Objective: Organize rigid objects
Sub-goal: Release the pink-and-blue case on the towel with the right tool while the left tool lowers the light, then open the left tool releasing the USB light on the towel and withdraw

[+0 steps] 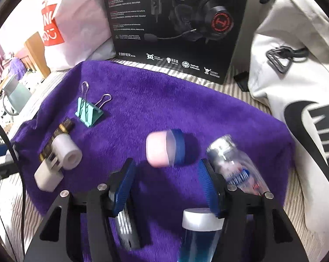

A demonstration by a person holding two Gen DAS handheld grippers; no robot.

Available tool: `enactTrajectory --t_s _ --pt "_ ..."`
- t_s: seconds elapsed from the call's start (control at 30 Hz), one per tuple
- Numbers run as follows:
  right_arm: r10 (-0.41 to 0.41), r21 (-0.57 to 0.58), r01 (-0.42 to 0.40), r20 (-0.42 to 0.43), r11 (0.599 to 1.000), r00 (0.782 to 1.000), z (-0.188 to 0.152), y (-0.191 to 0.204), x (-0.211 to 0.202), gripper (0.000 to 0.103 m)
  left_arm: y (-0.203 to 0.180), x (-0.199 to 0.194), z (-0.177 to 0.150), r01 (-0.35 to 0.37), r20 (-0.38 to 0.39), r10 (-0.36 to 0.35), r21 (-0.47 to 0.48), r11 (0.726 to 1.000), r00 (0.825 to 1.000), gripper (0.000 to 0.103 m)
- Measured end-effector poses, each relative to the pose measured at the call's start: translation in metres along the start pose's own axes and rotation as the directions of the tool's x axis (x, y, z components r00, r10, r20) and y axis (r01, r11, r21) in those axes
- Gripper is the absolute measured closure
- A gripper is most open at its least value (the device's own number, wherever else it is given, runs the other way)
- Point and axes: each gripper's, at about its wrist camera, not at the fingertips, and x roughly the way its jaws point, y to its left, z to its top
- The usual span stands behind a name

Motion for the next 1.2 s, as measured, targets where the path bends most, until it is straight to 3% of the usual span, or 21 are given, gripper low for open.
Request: enactTrajectory --t_s 0.3,0.4,0.57,0.83,1.2 --pt "0.020 0.033 -0.023 0.073 0.999 0.997 -0.035 -0.014 -0.062 0.043 -0.031 -0.001 0.013 0.033 0.015 -0.033 0.048 0.998 0.999 0.068" --pt "0.036 0.055 -0.042 0.102 0.998 0.994 -0.052 -0.019 -0.087 0.043 -0.046 0.007 0.021 0.065 0.009 -0.066 0.075 0.995 0.998 0.068" --pt "0.031 0.066 -0.040 0.124 0.997 0.992 -0.075 -0.026 -0.112 0.043 -0.072 0.031 0.037 0.058 -0.016 -0.057 0.133 0.989 0.998 0.068" --pt "0.015 0.145 -0.028 0.092 0.989 0.996 -0.114 -0.050 -0.123 0.043 -0.105 0.066 0.046 0.060 -0.072 -0.045 0.223 0.973 0.996 0.068" --pt "0.025 0.222 -0.049 0.110 0.974 0.994 -0.139 -0.065 -0.139 0.043 -0.116 0.086 0.042 0.029 -0.115 0.003 0.273 0.961 0.993 0.067"
